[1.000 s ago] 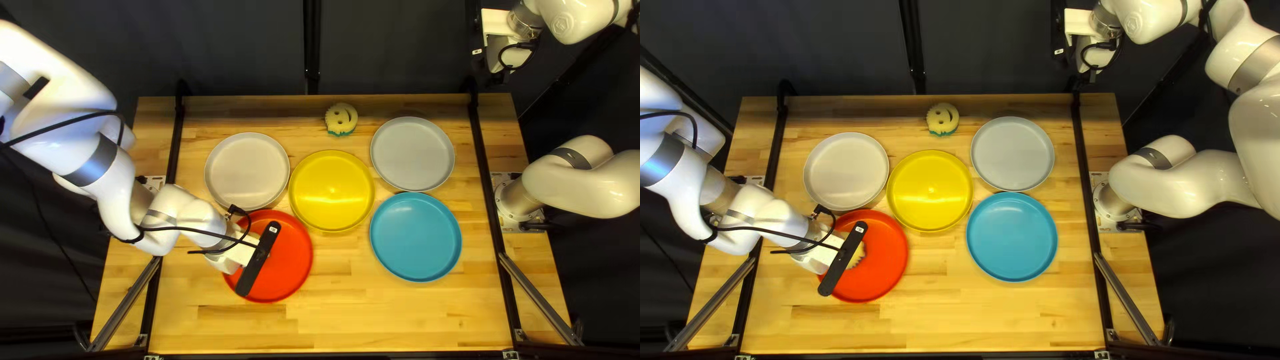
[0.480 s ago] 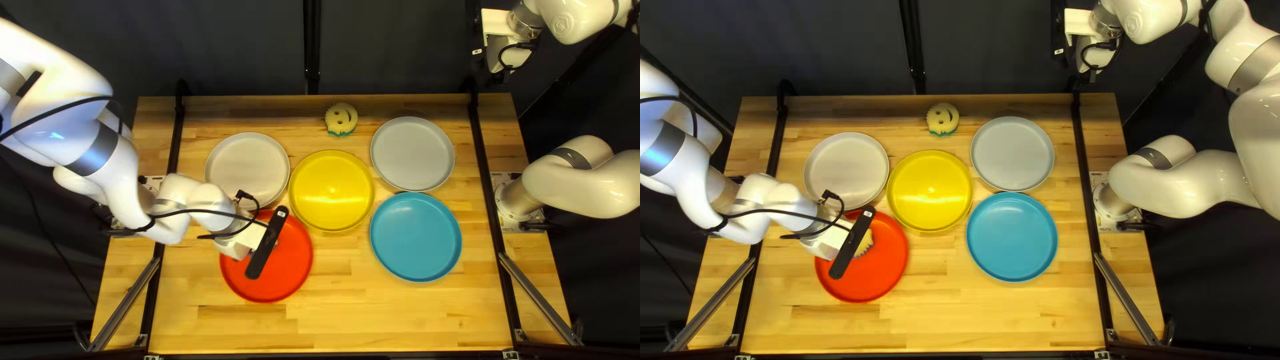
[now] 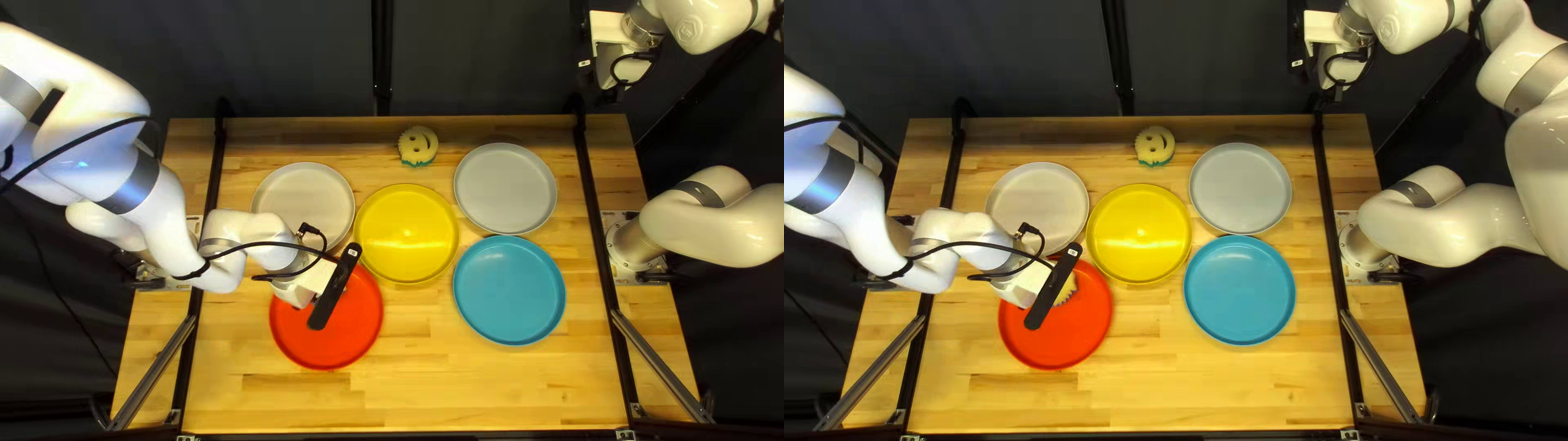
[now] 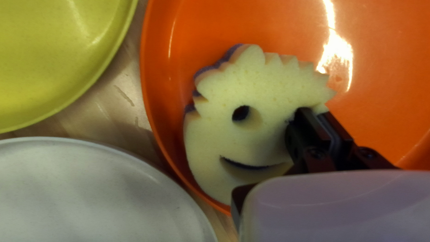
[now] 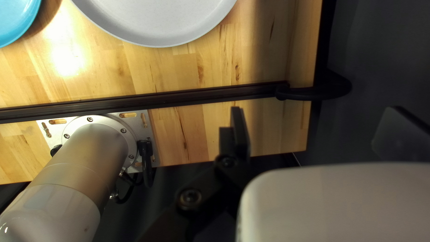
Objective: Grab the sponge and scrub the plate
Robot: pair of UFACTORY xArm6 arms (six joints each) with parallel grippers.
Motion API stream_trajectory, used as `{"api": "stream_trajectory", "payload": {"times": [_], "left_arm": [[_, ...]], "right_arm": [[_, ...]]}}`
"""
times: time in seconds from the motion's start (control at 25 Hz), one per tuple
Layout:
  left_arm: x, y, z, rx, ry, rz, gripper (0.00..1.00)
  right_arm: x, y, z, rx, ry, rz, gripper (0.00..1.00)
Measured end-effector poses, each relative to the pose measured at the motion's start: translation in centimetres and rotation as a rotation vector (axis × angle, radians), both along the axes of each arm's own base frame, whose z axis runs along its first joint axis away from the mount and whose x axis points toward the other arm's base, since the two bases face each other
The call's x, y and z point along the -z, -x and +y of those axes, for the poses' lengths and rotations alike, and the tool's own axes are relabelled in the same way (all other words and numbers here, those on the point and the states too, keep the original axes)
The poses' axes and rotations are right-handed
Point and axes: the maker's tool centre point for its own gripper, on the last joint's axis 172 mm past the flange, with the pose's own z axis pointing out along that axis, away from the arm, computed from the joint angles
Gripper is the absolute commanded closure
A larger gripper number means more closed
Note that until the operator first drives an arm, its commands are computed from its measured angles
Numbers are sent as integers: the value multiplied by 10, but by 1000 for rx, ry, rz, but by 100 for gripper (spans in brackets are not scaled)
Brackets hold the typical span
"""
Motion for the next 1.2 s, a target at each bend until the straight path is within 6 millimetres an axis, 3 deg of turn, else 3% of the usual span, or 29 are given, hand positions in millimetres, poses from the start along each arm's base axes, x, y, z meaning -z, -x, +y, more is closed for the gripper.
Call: {"api": "stream_trajectory", "payload": {"times": [0.4, 0.6, 0.92, 1.08, 1.2], "left_arm": [[-10, 21, -26, -10, -5, 13, 100], [-12, 16, -10, -19, -8, 13, 100], [-13, -14, 33, -14, -11, 4, 100], [-10, -23, 36, -2, -7, 4, 100], [-5, -23, 27, 13, -4, 4, 100]], "right_arm": [[0, 0, 0, 0, 0, 0, 0], [0, 0, 0, 0, 0, 0, 0], [0, 0, 0, 0, 0, 0, 0], [0, 0, 0, 0, 0, 0, 0], [0, 0, 0, 0, 0, 0, 0]]}}
